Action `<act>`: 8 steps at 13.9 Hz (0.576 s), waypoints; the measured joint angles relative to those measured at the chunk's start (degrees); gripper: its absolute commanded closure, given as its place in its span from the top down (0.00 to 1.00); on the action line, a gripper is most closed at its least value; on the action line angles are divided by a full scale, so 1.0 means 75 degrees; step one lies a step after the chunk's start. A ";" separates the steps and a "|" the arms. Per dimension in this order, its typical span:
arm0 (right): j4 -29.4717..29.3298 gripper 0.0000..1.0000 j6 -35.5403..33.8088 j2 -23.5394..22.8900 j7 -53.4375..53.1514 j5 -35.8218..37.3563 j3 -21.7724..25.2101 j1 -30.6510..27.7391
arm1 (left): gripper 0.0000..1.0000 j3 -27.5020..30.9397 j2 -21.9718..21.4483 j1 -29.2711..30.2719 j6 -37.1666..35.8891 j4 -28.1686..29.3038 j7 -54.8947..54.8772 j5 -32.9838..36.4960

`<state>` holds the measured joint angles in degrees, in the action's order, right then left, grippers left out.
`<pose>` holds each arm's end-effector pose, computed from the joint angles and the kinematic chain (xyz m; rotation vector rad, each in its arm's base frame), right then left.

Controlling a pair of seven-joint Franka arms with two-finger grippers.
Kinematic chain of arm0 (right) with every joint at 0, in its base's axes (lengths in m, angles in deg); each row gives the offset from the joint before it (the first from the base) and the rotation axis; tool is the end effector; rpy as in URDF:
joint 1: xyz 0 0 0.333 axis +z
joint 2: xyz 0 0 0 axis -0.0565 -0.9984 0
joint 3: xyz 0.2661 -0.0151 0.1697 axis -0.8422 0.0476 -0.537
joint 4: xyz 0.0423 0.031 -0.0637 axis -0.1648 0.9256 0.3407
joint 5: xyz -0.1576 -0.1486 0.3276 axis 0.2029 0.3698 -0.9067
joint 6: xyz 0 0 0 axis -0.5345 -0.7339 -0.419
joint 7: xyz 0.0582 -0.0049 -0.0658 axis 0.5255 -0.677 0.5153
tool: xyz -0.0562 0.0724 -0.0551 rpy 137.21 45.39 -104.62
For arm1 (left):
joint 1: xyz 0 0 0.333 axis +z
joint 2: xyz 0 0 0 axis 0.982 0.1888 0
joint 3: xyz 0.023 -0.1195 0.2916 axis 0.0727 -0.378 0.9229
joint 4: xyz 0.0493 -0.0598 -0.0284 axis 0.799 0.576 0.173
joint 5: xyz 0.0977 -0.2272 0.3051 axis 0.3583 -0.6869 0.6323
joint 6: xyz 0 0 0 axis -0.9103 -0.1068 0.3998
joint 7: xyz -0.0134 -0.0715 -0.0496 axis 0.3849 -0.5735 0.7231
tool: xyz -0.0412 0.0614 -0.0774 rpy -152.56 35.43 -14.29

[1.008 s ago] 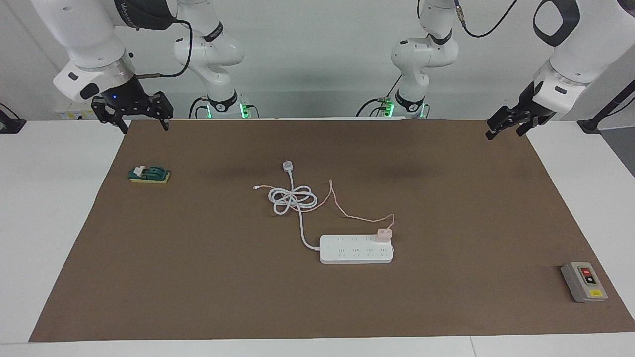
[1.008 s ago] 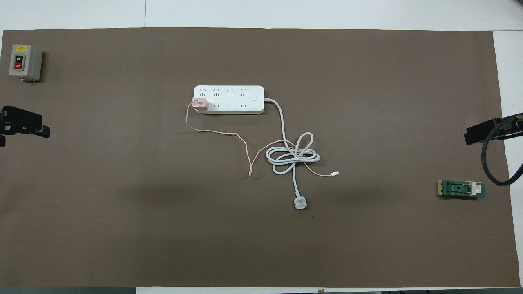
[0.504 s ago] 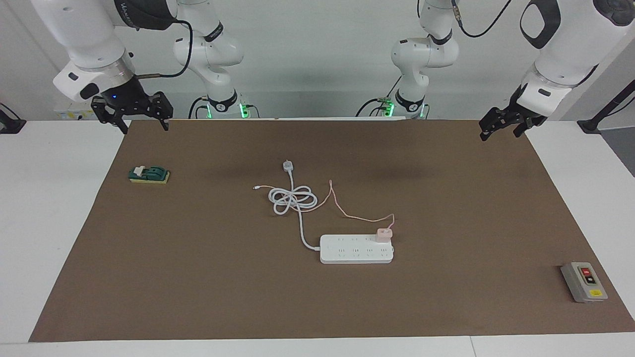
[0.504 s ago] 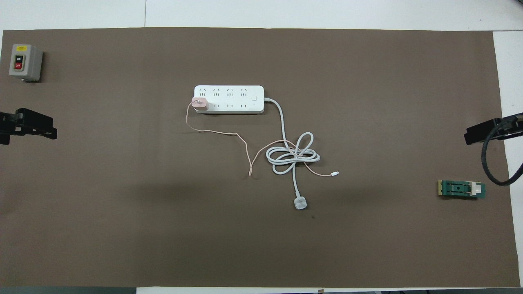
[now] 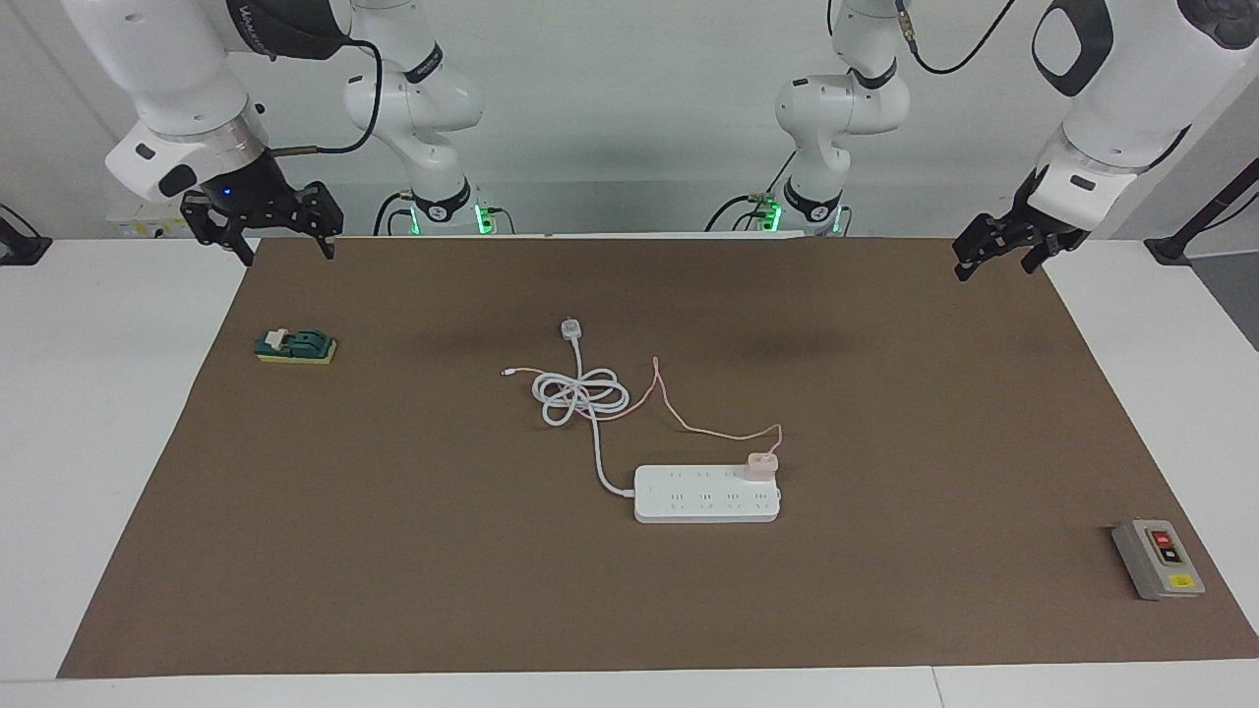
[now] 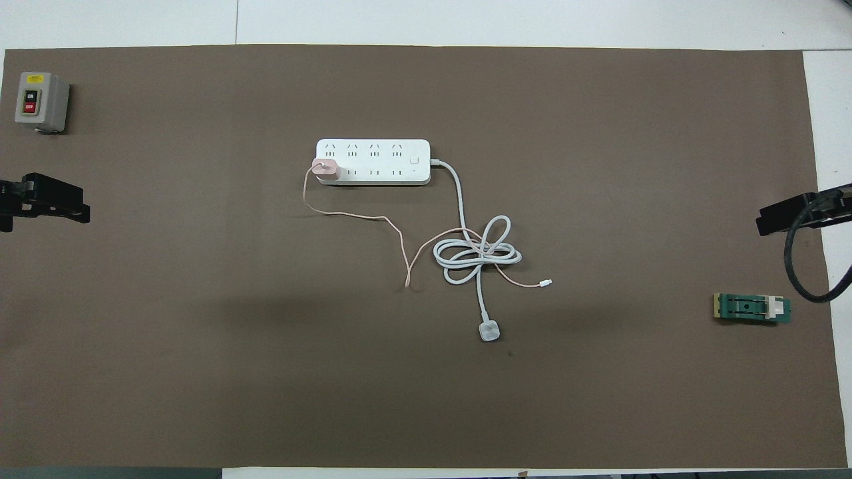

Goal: Plug charger into power strip

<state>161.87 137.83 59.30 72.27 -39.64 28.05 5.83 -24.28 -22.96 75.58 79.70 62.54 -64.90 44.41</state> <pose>0.5357 -0.0222 0.6239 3.0877 0.1997 -0.1177 0.5482 -0.0097 0.6070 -3.1294 -0.0624 0.0998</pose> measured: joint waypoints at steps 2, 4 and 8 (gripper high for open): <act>0.0000 1.00 0.0000 0.0000 0.0000 0.0000 0.0000 0.0000 | 1.00 0.0000 0.0015 0.0000 0.0068 0.0000 0.0000 0.0000; 0.0000 1.00 0.0000 0.0000 0.0000 0.0000 0.0000 0.0000 | 1.00 -0.0005 0.0018 0.0000 0.0104 0.0000 -0.0001 -0.0002; 0.0000 1.00 0.0000 0.0000 0.0000 0.0000 0.0000 0.0000 | 1.00 -0.0020 0.0018 -0.0003 0.0107 0.0002 -0.0282 -0.0029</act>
<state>161.87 137.83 59.30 72.27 -39.64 28.05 5.83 -24.43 -22.82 75.56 80.51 62.55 -67.01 44.19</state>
